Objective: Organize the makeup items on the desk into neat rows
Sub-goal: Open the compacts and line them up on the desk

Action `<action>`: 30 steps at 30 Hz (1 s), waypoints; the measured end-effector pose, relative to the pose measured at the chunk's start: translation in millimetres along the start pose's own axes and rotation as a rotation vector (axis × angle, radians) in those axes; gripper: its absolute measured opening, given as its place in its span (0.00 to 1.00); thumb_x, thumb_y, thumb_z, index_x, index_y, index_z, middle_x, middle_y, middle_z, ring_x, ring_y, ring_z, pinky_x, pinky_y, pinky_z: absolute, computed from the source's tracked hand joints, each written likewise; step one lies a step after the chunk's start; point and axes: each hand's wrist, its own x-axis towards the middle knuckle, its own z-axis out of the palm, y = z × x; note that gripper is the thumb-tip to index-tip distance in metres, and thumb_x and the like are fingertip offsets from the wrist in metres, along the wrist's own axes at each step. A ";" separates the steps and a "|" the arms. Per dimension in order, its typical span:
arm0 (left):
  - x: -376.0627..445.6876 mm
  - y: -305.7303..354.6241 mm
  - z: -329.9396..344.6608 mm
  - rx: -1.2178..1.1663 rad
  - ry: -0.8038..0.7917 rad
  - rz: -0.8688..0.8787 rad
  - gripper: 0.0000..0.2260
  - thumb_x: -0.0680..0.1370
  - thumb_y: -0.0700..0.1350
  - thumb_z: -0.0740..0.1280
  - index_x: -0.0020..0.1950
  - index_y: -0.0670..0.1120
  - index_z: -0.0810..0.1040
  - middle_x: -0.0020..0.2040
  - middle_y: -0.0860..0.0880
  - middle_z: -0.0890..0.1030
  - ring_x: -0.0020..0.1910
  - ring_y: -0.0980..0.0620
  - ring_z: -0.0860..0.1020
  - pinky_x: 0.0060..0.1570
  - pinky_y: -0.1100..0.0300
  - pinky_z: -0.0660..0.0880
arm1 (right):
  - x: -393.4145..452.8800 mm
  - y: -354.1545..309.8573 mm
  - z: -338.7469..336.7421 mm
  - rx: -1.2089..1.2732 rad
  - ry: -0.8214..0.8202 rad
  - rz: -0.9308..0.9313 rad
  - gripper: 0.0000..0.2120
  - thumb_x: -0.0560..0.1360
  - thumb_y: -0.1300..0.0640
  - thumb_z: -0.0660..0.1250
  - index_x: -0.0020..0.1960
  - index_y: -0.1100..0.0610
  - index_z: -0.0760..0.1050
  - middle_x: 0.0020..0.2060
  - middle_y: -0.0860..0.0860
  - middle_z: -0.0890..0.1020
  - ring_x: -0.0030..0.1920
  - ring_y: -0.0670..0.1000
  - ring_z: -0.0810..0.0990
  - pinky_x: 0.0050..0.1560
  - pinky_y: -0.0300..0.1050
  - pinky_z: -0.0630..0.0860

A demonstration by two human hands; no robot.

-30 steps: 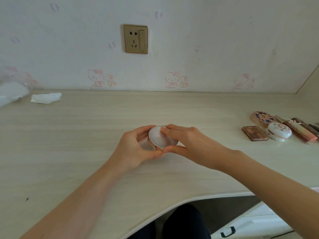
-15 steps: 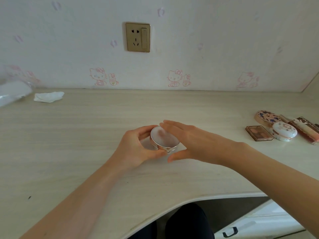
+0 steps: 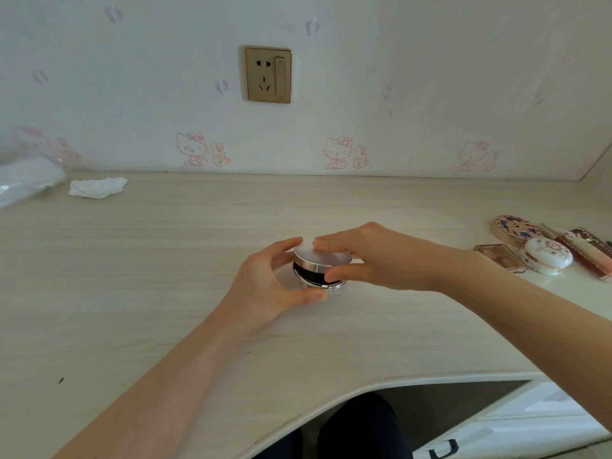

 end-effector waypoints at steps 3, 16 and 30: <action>1.4 -1.3 0.1 0.012 0.006 -0.008 0.43 0.54 0.60 0.80 0.67 0.53 0.72 0.58 0.56 0.81 0.57 0.58 0.79 0.61 0.52 0.75 | -0.2 1.6 3.0 0.044 0.073 -0.011 0.09 0.80 0.49 0.59 0.56 0.51 0.74 0.44 0.44 0.79 0.44 0.49 0.75 0.48 0.49 0.74; 7.5 1.8 -6.1 -0.151 -0.119 -0.023 0.40 0.60 0.51 0.78 0.69 0.49 0.68 0.55 0.53 0.83 0.56 0.52 0.80 0.57 0.53 0.77 | -4.5 -14.1 6.2 0.140 0.409 -0.140 0.15 0.79 0.58 0.62 0.66 0.53 0.75 0.60 0.44 0.80 0.57 0.42 0.77 0.56 0.34 0.73; 6.3 -1.9 -3.2 0.408 -0.267 0.088 0.54 0.60 0.58 0.79 0.77 0.59 0.50 0.73 0.65 0.52 0.75 0.65 0.48 0.72 0.66 0.52 | -15.8 6.1 54.7 0.067 0.377 -0.182 0.17 0.79 0.55 0.61 0.67 0.58 0.73 0.63 0.51 0.78 0.63 0.47 0.74 0.63 0.39 0.70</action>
